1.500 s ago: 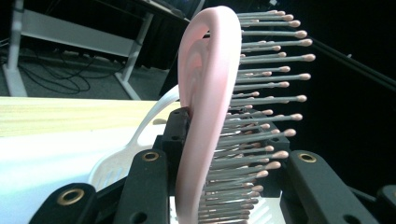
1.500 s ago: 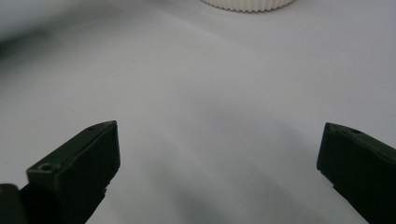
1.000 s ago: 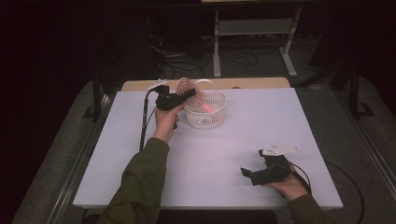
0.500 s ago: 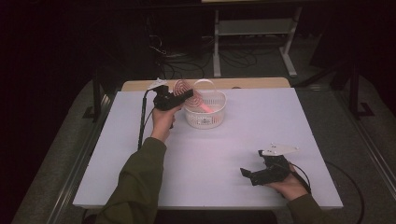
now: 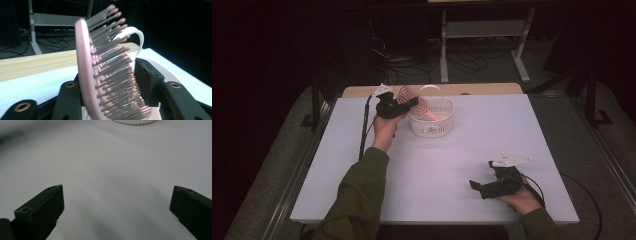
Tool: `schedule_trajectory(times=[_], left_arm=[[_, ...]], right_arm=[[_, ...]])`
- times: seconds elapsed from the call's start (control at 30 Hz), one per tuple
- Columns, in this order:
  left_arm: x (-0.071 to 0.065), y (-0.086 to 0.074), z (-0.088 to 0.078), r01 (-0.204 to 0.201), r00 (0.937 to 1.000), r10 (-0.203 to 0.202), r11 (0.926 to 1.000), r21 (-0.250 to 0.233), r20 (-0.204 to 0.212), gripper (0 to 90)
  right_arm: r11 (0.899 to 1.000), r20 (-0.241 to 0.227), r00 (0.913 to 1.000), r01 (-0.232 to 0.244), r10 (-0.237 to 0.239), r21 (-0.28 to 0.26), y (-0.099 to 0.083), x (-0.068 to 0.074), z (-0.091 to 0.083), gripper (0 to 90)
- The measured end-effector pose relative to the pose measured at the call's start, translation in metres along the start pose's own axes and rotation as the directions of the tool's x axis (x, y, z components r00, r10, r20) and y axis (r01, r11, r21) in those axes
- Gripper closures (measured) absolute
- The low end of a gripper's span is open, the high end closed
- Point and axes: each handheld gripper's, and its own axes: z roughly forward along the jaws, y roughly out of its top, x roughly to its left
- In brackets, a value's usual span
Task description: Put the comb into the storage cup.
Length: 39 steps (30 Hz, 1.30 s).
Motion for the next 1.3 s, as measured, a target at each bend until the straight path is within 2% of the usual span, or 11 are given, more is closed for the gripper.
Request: schedule_trajectory(times=[0.23, 0.5, 0.6, 0.67, 0.77, 0.93, 1.07, 1.3], left_arm=[[-0.001, 0.001, -0.003, -0.053, 0.9982, 0.053, 0.9985, 0.017, -0.027, 42.8], [-0.003, 0.0, -0.004, -0.121, 0.9907, 0.124, 0.9912, 0.053, -0.056, 26.5], [-0.003, 0.0, -0.007, -0.133, 0.9888, 0.136, 0.9896, 0.057, -0.062, 22.0], [-0.001, 0.0, -0.009, -0.126, 0.9904, 0.128, 0.9907, 0.052, -0.051, 17.0], [0.0, 0.001, -0.013, -0.139, 0.9884, 0.142, 0.9884, 0.06, -0.052, 12.5], [0.004, 0.004, -0.02, -0.135, 0.9898, 0.138, 0.9886, 0.066, -0.037, 4.2], [0.005, 0.005, -0.025, -0.166, 0.9853, 0.169, 0.9823, 0.086, -0.024, 0.5], [-0.001, 0.005, -0.037, -0.207, 0.9778, 0.209, 0.9721, 0.109, -0.008, 0.0]], right_arm=[[1.0, -0.002, 1.0, 0.001, -0.001, 0.004, 0.0, 0.0, 0.001, 0.0], [1.0, -0.002, 1.0, -0.002, 0.002, 0.003, 0.0, -0.001, 0.001, 0.0], [1.0, -0.003, 1.0, -0.002, 0.002, 0.003, 0.0, -0.002, 0.002, 0.0], [1.0, -0.003, 1.0, -0.002, 0.002, 0.004, -0.001, -0.002, 0.002, 0.0], [1.0, -0.003, 1.0, 0.0, 0.0, 0.005, -0.001, -0.003, 0.002, 0.0], [1.0, -0.004, 1.0, -0.005, 0.005, 0.002, -0.002, -0.005, 0.002, 0.0], [1.0, -0.004, 1.0, -0.008, 0.008, 0.001, -0.002, -0.006, 0.002, 0.0], [1.0, -0.004, 1.0, -0.001, 0.001, 0.001, -0.001, -0.005, 0.002, 0.0]])
